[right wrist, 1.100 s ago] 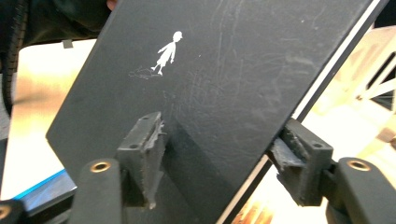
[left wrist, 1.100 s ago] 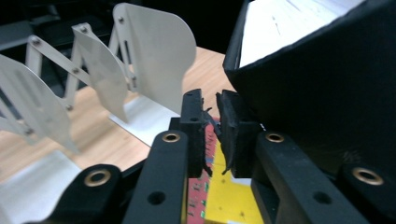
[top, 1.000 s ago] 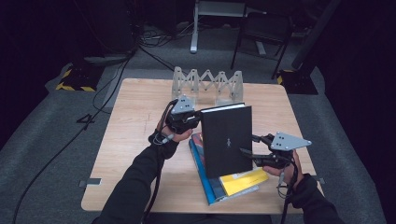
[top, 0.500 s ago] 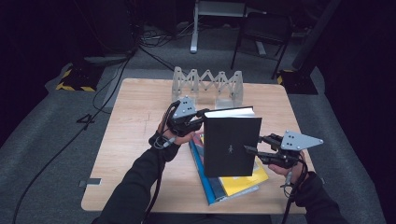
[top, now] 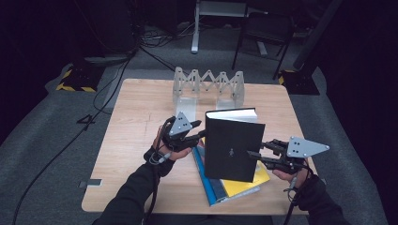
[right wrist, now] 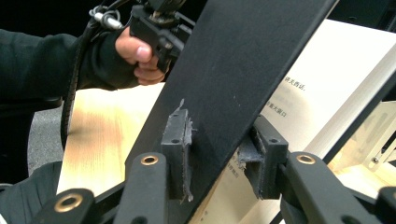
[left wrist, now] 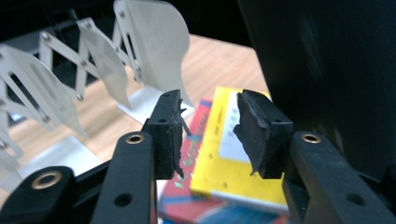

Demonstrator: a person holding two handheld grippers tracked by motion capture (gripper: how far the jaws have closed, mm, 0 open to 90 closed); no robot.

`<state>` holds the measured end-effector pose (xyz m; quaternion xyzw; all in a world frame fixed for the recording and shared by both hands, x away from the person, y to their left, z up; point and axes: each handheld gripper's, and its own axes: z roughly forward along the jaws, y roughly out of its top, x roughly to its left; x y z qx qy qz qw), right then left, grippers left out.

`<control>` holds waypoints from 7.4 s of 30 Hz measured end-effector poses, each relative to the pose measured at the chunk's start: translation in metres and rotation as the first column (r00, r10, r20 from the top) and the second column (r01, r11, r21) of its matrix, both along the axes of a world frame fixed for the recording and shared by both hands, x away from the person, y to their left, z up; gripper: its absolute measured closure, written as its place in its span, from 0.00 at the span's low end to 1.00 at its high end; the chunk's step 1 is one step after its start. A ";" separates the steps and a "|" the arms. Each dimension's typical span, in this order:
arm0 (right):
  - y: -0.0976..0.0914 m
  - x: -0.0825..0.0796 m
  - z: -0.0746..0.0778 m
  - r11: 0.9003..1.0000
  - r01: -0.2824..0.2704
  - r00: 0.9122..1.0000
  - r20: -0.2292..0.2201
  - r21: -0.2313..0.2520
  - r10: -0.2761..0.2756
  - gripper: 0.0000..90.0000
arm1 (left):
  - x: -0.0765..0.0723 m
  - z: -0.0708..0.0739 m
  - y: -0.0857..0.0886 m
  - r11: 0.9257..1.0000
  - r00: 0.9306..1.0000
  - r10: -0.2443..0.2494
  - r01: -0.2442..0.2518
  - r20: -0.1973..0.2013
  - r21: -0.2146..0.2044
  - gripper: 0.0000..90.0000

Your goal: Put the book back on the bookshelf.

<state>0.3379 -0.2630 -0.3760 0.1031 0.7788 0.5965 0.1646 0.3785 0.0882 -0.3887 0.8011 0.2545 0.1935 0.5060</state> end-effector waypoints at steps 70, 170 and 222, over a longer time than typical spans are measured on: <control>-0.010 -0.024 -0.038 0.980 0.148 0.988 -0.024 -0.133 -0.153 0.35 | -0.054 -0.014 -0.042 0.914 0.915 -0.404 0.404 -0.013 0.019 0.55; -0.120 0.017 -0.128 0.837 0.371 0.822 -0.277 -0.401 -0.498 0.24 | -0.042 0.039 -0.059 0.943 0.951 -0.307 0.309 0.036 -0.126 0.56; -0.121 0.017 -0.128 0.847 0.353 0.835 -0.275 -0.396 -0.477 0.28 | 0.085 0.026 0.048 0.939 0.940 0.337 -0.331 0.051 -0.090 0.57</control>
